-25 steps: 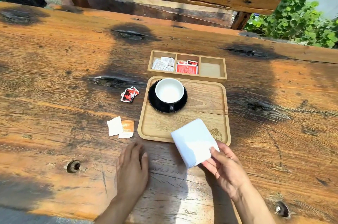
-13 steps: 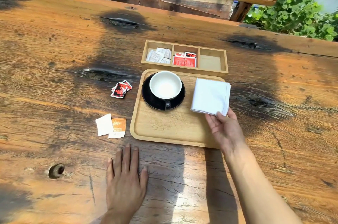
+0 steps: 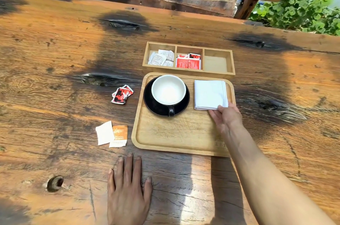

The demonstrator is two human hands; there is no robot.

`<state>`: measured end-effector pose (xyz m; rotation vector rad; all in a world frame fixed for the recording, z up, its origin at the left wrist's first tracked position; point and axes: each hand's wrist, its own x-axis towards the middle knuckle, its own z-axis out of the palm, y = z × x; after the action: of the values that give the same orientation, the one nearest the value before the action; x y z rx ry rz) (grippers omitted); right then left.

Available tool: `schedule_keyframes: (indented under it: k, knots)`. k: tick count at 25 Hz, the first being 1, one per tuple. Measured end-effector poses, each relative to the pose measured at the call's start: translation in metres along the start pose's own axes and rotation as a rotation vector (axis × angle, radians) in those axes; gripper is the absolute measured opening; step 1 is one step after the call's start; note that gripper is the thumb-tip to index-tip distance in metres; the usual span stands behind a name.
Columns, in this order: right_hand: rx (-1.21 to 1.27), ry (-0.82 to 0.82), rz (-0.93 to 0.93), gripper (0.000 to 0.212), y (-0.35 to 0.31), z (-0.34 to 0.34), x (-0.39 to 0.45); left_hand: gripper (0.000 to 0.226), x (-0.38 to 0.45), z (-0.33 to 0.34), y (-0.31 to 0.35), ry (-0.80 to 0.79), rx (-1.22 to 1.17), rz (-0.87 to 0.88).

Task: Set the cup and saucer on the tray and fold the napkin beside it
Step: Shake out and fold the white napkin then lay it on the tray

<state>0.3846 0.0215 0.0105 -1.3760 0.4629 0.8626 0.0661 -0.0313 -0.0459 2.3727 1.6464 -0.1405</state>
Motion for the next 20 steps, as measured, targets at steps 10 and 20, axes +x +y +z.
schedule_keyframes:
  k: [10,20]
  knots:
    - [-0.143,-0.032,-0.075,0.039,-0.003,-0.015,-0.015,0.069,0.001,0.006,-0.002,0.005,0.005,-0.003]
    - [-0.146,-0.15,-0.134,0.014,0.018,-0.039,-0.077,0.071,-0.003,-0.006,-0.003,-0.019,-0.004,0.029]
